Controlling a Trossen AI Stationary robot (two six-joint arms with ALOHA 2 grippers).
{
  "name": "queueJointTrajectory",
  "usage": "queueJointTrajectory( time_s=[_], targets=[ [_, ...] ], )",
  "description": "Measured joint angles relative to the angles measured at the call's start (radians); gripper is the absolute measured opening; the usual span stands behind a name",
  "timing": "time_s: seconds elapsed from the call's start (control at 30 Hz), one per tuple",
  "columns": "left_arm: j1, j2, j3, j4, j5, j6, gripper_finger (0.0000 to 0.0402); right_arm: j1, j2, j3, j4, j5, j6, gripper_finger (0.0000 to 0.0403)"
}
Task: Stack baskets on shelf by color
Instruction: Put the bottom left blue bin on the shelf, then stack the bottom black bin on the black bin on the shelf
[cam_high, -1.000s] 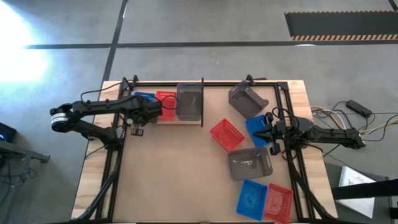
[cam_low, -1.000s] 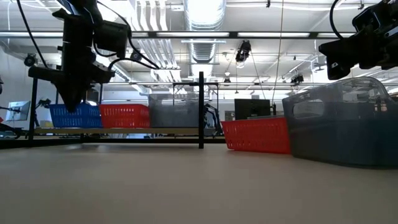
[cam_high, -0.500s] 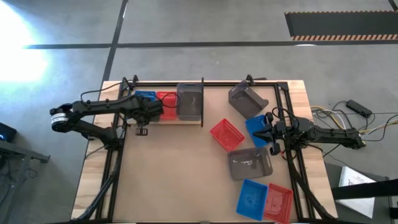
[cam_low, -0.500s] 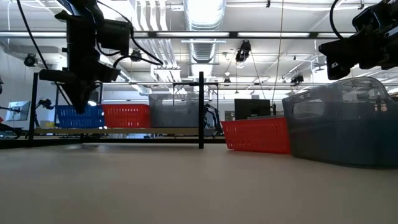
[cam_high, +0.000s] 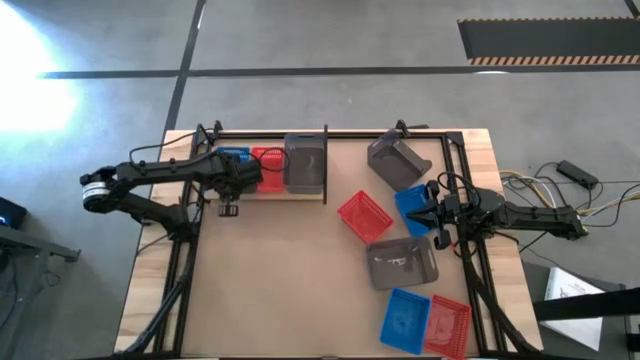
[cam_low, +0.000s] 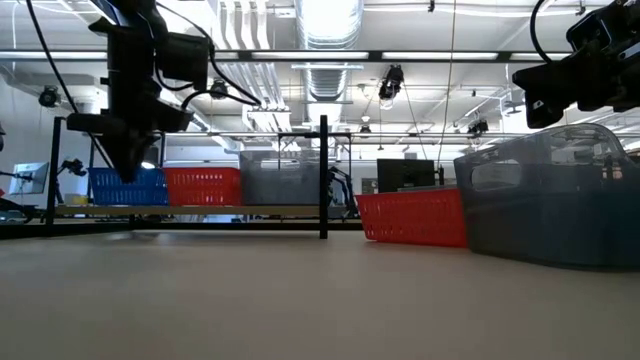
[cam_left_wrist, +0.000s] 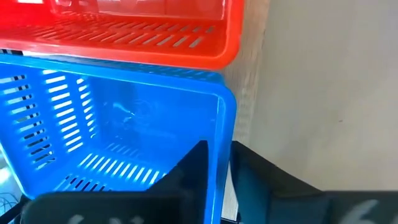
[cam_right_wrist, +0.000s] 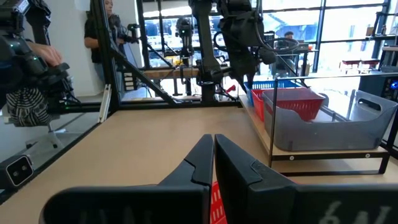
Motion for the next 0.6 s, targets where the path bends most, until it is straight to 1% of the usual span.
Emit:
queueJointTrajectory(
  time_s=[0.13, 0.23, 0.43, 0.6],
  targets=[
    [0.005, 0.000, 0.000, 0.000, -0.001, -0.001, 0.0086, 0.000, 0.000, 0.000, 0.000, 0.000, 0.000, 0.0009],
    [0.011, 0.000, 0.000, 0.000, -0.006, -0.028, 0.0105, 0.000, 0.000, 0.000, 0.000, 0.000, 0.000, 0.0009],
    [0.017, -0.009, 0.002, -0.005, -0.007, -0.079, 0.0126, 0.000, 0.000, 0.000, 0.000, 0.000, 0.000, 0.0009],
    [0.017, -0.032, 0.054, -0.054, -0.007, -0.081, 0.0142, 0.000, 0.000, 0.000, 0.000, 0.000, 0.000, 0.0009]
  ],
)
